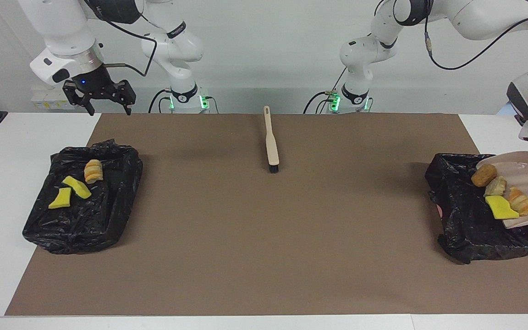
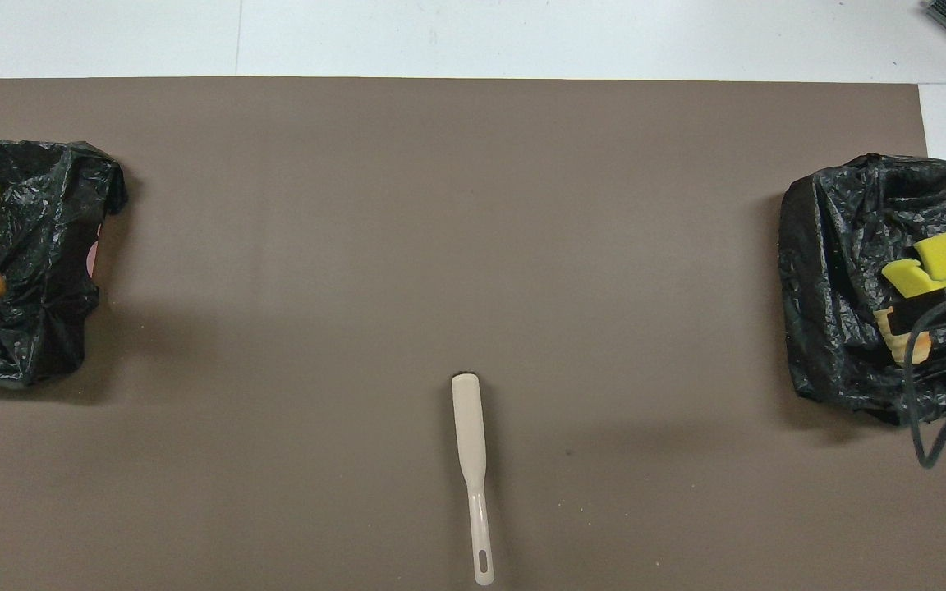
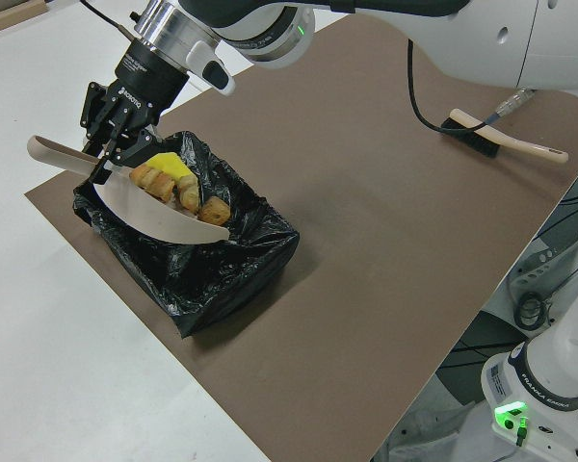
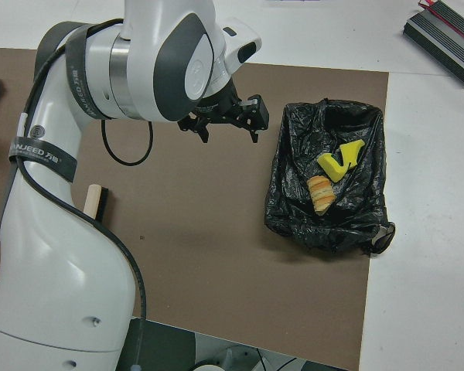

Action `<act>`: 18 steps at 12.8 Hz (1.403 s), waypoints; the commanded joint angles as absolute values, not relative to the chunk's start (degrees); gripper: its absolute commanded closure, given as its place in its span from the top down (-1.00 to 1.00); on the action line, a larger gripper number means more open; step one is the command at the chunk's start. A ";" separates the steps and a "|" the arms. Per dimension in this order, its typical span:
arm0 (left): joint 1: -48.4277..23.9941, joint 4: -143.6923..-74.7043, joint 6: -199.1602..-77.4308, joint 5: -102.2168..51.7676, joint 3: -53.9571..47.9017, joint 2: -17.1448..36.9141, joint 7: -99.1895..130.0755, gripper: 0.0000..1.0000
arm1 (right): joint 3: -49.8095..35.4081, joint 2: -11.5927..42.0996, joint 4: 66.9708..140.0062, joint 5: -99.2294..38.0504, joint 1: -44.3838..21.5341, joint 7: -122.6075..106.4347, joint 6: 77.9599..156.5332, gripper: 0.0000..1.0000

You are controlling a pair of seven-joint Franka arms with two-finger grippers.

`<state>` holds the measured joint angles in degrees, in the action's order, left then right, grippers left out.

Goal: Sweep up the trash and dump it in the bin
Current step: 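Tip the dustpan into the bag with the left gripper while the right gripper withdraws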

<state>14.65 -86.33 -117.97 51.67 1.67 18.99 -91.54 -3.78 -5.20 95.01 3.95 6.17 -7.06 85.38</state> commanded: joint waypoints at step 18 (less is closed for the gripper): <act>8.79 -88.15 -116.53 55.93 2.46 12.04 -80.51 -1.00 | -4.48 -0.26 91.49 0.26 4.30 -5.54 90.79 1.00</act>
<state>9.11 -87.72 -114.79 60.12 1.90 12.89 -81.24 -4.26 -0.13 91.61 0.10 3.97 -6.38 90.12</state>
